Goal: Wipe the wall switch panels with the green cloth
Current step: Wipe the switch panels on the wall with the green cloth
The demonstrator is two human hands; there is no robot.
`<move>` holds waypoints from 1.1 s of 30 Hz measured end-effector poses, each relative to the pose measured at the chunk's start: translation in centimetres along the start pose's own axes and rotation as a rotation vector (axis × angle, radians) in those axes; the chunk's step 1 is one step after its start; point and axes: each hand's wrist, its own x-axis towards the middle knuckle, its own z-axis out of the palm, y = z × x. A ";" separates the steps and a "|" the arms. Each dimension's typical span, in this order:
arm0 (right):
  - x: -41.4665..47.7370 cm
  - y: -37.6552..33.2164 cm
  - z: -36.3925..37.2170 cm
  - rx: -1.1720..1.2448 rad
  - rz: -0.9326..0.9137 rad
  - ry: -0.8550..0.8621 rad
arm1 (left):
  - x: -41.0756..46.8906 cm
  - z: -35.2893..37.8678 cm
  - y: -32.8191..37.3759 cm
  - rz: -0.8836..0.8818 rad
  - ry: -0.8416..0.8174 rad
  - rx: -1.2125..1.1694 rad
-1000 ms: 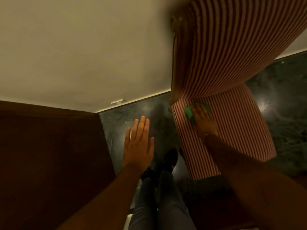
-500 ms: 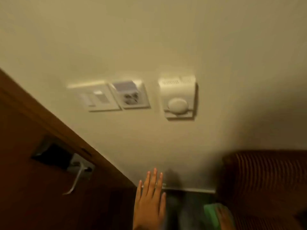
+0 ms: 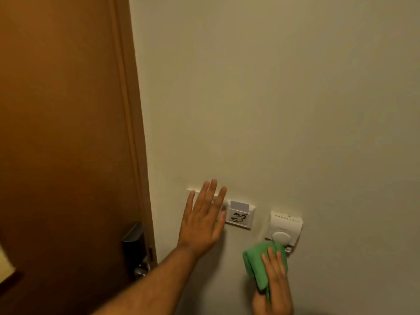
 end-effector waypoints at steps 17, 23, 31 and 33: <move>2.0 0.9 7.9 -0.024 0.057 -0.041 | 13.6 5.4 -2.6 0.161 0.311 -0.111; 0.7 2.3 10.5 -0.083 0.049 0.006 | 13.7 6.4 -2.9 0.219 0.344 -0.107; 0.7 -0.3 14.2 -0.047 0.023 0.009 | 13.8 6.3 -2.8 0.160 0.365 -0.185; 1.0 -0.9 14.5 -0.053 -0.003 -0.019 | 13.7 6.2 -2.8 0.150 0.357 -0.182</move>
